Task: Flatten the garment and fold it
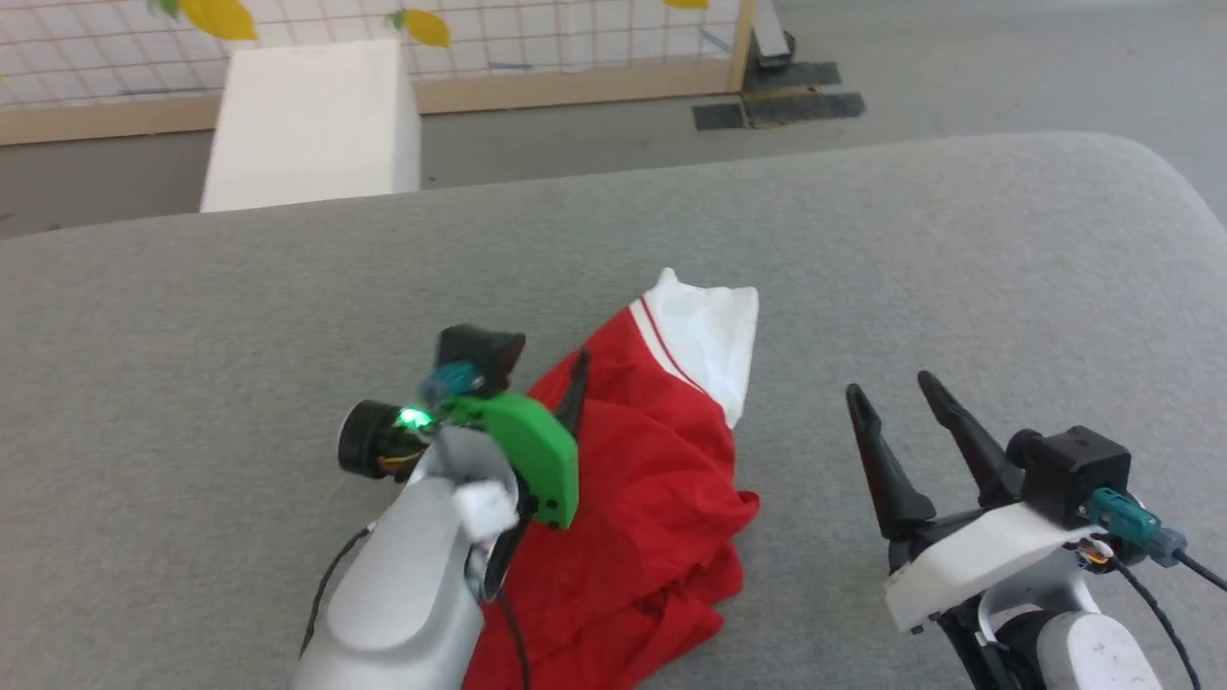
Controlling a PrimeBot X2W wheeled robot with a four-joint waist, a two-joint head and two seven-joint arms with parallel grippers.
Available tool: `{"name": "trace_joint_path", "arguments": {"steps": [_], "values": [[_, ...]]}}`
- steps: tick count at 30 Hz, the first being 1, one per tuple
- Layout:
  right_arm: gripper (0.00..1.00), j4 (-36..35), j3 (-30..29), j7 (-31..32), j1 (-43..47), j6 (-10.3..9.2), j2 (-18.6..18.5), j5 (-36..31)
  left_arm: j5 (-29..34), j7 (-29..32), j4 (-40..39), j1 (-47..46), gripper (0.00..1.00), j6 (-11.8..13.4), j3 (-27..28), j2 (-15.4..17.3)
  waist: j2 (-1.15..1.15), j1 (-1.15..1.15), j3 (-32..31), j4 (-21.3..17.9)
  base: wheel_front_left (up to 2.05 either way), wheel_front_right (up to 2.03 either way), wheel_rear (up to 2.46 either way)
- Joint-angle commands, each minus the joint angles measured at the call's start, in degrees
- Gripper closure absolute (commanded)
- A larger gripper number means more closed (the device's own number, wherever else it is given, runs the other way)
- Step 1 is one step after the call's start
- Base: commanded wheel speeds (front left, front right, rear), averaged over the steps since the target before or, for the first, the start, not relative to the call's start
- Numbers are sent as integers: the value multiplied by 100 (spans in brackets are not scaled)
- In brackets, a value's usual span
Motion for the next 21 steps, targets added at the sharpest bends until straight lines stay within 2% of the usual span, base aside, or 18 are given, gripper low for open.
{"name": "trace_joint_path", "arguments": {"steps": [1,7,8,9,10,12,14,21], "values": [[0,37,52,-48,-80,-9,10,60,108,363,274,-206,0,71,-73,7,0,0,166,-261,0,0,0],[0,144,110,-105,-110,-9,11,126,516,1871,1083,-630,0,403,-380,213,0,0,217,-475,0,0,0],[0,157,111,-107,-104,-9,11,125,559,2018,1128,-653,29,440,-408,250,0,0,213,-486,0,0,0],[0,170,111,-110,-97,-9,11,125,566,2122,1139,-667,72,482,-404,277,0,0,204,-498,0,0,0],[0,180,108,-111,-91,-9,11,127,535,2149,1122,-664,100,501,-377,283,0,0,194,-502,0,0,0],[0,204,90,-105,-67,-9,11,128,465,2120,1063,-625,100,523,-317,308,0,0,147,-490,0,0,0],[0,213,66,-86,-49,-9,11,119,324,1787,878,-575,100,597,-154,294,0,0,93,-445,0,0,0],[0,146,54,-8,6,-9,11,73,-352,-152,-201,-304,100,792,591,146,0,0,-148,-82,0,0,0]]}}
